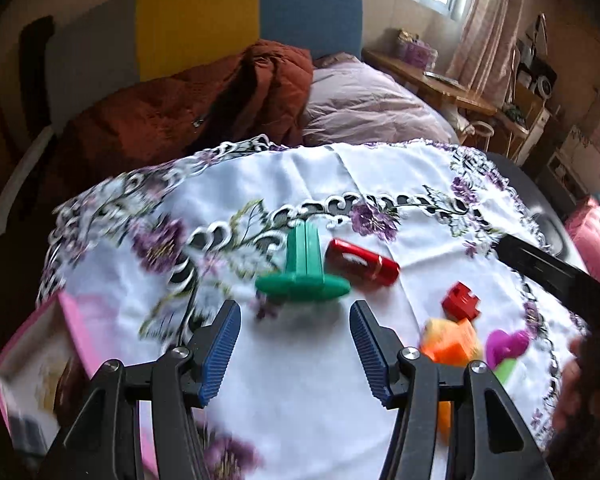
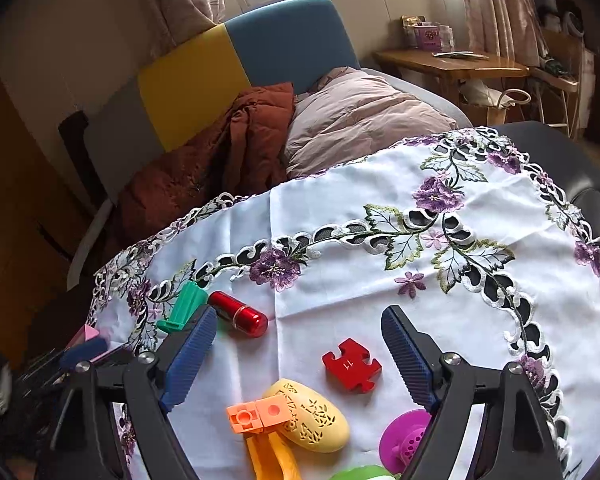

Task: Organize rigid objects
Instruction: 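Grasp the green plunger toy with the left tool and lift it, then lay the green plunger toy in the tray with the left tool while the right grasps the orange block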

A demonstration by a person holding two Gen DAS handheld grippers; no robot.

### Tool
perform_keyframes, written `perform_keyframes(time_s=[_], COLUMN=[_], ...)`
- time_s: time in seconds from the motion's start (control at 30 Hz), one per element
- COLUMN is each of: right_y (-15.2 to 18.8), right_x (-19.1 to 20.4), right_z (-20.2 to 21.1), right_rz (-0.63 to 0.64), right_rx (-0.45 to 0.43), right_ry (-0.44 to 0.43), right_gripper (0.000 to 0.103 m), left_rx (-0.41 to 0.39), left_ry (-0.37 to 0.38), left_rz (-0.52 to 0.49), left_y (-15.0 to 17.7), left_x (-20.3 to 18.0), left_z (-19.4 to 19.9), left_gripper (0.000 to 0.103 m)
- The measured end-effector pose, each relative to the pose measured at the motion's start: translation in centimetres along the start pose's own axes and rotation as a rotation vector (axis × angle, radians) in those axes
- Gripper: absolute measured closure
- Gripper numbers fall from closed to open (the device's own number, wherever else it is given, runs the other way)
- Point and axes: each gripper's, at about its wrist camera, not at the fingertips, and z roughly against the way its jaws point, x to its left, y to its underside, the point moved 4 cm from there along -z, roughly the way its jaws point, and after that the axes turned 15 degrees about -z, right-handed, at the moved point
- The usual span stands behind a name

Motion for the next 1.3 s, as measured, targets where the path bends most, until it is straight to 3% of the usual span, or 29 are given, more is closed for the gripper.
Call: perform_keyframes(time_s=[0.37,0.43,0.47,0.5,0.7,1.1,1.3], right_y=[-0.5,-0.7,-0.8,-0.9,-2.1,-2.1,-1.0], right_x=[-0.3,-0.4,-0.6,-0.7,-2.4,-4.3,-3.5], right_z=[0.1,0.3,0.5,0.6,1.8,0.7,-0.7], right_rz=[-0.046,-0.056,-0.064,-0.071,-0.151,-0.23,-0.177], right_rx=[0.008,-0.002,-0.008,-0.014,-0.078,-0.018,0.054], right_ry=[-0.037,-0.041,-0.044,-0.043,-0.044,-0.037,-0.032], right_gripper=[0.018,0.018,0.018,0.018,0.018,0.019,0.02], left_rx=[0.126,0.162,0.172,0.166,0.121,0.001,-0.061], left_ry=[0.026,0.054,0.064,0.067,0.081,0.113,0.128], left_rz=[-0.074,-0.077,-0.076,-0.07,-0.004,0.013,0.04], left_y=[-3.3,-3.1,-2.7,-2.4,1.1,7.3,9.6], left_x=[-0.1,-0.3,-0.3,-0.3,-0.6,-3.0,-3.1], left_z=[-7.6,-8.7,-9.2,-9.3,-6.9,2.6,6.9], left_gripper=[0.046,0.056,0.073,0.073,0.073,0.073,0.073])
